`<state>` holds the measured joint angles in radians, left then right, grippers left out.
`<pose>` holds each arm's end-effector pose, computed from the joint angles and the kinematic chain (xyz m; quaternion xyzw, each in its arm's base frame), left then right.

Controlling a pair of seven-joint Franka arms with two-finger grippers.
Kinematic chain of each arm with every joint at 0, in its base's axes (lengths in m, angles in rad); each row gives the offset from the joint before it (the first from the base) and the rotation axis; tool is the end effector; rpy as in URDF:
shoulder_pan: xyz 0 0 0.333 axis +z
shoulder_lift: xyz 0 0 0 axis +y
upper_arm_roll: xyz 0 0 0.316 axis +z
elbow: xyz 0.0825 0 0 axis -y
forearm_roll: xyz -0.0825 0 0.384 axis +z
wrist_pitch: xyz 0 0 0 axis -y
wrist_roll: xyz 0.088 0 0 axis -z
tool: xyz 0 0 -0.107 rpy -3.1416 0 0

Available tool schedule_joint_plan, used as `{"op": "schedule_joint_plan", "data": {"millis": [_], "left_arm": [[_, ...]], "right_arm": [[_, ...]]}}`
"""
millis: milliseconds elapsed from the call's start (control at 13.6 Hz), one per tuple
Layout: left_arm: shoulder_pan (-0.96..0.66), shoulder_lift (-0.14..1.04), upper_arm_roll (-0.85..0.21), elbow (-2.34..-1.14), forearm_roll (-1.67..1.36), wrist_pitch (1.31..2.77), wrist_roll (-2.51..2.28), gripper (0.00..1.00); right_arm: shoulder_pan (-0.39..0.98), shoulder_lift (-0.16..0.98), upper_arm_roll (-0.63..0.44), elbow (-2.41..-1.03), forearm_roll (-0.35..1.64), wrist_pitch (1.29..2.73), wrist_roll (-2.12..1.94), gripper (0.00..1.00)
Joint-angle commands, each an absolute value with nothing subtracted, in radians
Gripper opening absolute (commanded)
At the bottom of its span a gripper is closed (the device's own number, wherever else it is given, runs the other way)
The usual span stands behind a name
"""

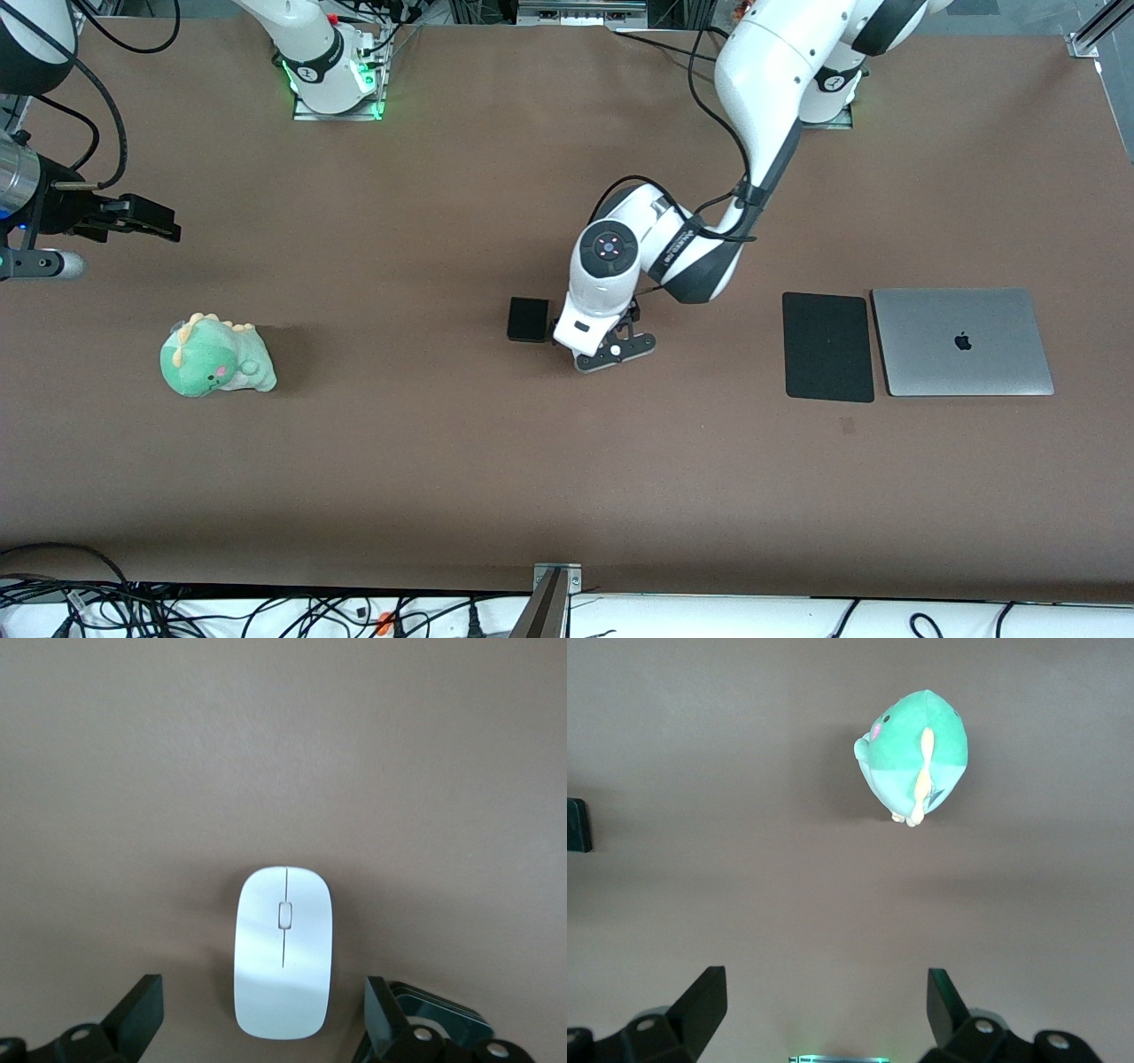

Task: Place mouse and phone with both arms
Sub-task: 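Reach the left gripper to the white mouse and grasp it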

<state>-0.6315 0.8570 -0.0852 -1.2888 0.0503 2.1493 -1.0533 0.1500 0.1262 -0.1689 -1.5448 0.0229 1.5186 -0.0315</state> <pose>0.5758 -0.4783 0.2327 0.9856 0.1685 -0.0065 0.0095 0.5823 -0.0028 0.5616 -0.9971 -0.0059 0.0752 0.0027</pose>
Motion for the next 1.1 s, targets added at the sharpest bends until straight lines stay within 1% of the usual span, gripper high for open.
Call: {"op": "schedule_joint_plan", "data": {"millis": [0,293,807,880,954,1027], "left_arm": [[-0.667,0.913,-0.061,-1.246,0.092,2.151,-1.086,1.0],[-0.675,0.939,-0.063,-1.253,0.095,2.201,-1.169,1.0],[-0.686,0.957,-0.063,-1.255,0.095,2.206,-1.196,1.0],[-0.686,0.96,-0.063,-1.255,0.095,2.206,-1.197,0.99],[-0.686,0.962,-0.063,-1.255,0.095,2.206,-1.197,0.95],[-0.686,0.962,-0.063,-1.255,0.095,2.206,-1.198,0.88]], "right_arm": [[0.146,0.129,-0.167,-1.536,0.029,1.5,-0.051,1.0],[0.149,0.155,-0.166,-1.536,0.029,1.474,-0.046,1.0],[0.149,0.167,-0.167,-1.536,0.029,1.456,-0.045,1.0],[0.146,0.169,-0.167,-1.536,0.032,1.451,-0.041,1.0],[0.144,0.173,-0.167,-1.536,0.037,1.451,-0.04,1.0],[0.143,0.176,-0.166,-1.536,0.041,1.451,-0.038,1.0]]}}
